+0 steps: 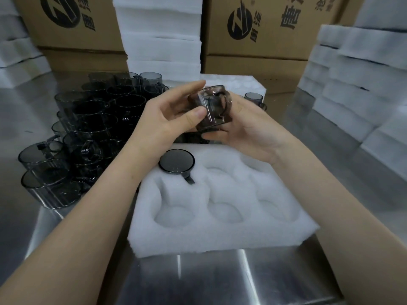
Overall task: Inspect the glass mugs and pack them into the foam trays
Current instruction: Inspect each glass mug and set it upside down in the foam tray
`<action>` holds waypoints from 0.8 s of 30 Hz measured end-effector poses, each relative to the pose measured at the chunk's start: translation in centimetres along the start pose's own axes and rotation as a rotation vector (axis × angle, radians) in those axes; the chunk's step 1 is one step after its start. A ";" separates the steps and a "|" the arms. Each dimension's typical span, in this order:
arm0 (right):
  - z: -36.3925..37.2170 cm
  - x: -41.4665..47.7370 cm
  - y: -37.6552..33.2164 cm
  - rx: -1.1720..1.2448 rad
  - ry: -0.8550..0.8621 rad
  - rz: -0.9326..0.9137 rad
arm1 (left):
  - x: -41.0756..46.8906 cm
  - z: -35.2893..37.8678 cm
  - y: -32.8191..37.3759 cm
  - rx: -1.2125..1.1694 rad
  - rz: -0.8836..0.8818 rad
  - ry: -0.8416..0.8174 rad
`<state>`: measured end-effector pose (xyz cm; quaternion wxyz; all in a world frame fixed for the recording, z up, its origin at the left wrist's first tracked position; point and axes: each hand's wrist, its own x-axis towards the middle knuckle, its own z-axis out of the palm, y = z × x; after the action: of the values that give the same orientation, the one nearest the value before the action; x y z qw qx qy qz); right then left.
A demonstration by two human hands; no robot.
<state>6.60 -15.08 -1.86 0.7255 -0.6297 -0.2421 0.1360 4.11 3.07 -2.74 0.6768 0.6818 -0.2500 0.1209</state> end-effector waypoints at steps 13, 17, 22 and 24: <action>1.0 -0.2 0.1 -0.220 0.207 -0.144 | -0.1 0.9 0.1 0.499 0.146 -0.013; 0.9 -0.3 -0.1 -0.144 0.262 -0.165 | 0.0 0.7 -0.2 0.543 0.139 -0.010; 0.7 -0.2 -0.7 0.092 0.196 -0.084 | -0.2 0.5 -0.3 0.460 0.157 -0.058; 0.6 0.0 -0.7 0.191 0.100 0.024 | -0.2 0.5 -0.3 0.444 0.155 -0.068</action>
<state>6.15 -14.67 -1.13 0.7917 -0.5667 -0.1839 0.1353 4.04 2.62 -3.12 0.4901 0.7964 -0.2917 0.2014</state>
